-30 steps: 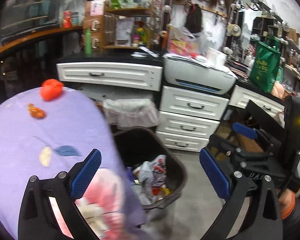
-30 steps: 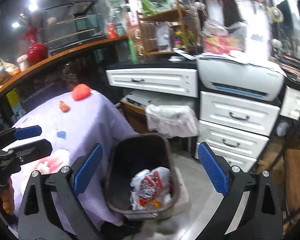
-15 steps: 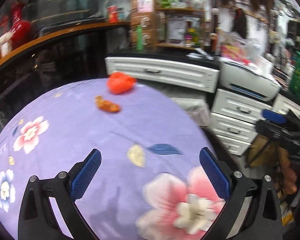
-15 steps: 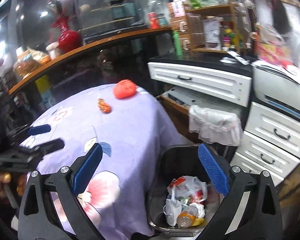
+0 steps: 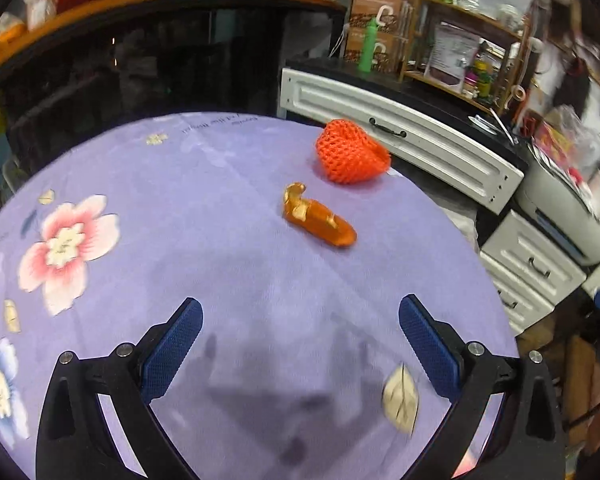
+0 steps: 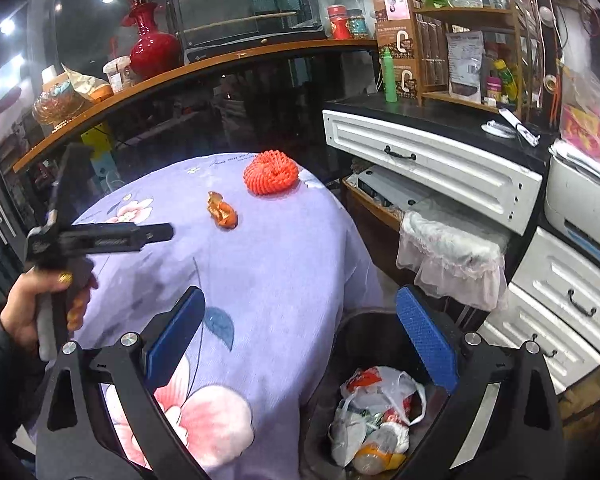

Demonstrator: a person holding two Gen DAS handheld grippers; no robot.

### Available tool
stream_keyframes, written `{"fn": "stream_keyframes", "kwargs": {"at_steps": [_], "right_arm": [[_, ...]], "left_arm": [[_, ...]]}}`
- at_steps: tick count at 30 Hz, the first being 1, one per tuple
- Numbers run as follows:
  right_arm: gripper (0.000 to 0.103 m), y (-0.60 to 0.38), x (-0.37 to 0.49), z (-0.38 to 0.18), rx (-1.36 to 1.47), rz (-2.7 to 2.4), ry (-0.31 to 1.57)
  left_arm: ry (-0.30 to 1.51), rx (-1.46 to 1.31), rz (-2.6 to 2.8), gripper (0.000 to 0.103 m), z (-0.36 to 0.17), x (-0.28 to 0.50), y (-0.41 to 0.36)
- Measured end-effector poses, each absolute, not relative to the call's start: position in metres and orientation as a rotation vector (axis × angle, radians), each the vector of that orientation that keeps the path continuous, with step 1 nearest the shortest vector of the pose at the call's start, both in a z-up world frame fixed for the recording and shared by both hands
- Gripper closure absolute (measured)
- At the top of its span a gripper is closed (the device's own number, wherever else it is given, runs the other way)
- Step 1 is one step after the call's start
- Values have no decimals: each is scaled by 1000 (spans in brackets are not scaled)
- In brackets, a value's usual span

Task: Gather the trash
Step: 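Move both tools back over the table, then grasp the amber plastic wrapper with the left tool while the right tool grasps the orange foam net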

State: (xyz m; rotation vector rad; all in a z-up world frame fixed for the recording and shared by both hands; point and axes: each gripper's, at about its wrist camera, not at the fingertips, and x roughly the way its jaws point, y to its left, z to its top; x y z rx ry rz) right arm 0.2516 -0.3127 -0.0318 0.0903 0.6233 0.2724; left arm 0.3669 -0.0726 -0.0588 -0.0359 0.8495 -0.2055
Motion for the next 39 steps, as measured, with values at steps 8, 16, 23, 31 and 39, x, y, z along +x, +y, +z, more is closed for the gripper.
{"fn": "stream_keyframes", "kwargs": {"at_steps": [8,16,23,31,39], "right_arm": [[8,-313,272,-40,81,284,651],[8,-309,290,-44,79,290,662],[8,-288,320,-33,82,360,660],[8,-245,383,-35,12,404,721],[8,-209,449,-45,-58,382,793]], "left_arm": [[891,-22,-161,23,-71,428,-101],[922,-38,-128,85,-82,436,-103],[866,-88,-139,91,-70,411,-80],[759,-158,-152,91,-54,364,-60],[713,-165,-156,91,-46,357,-54]]}}
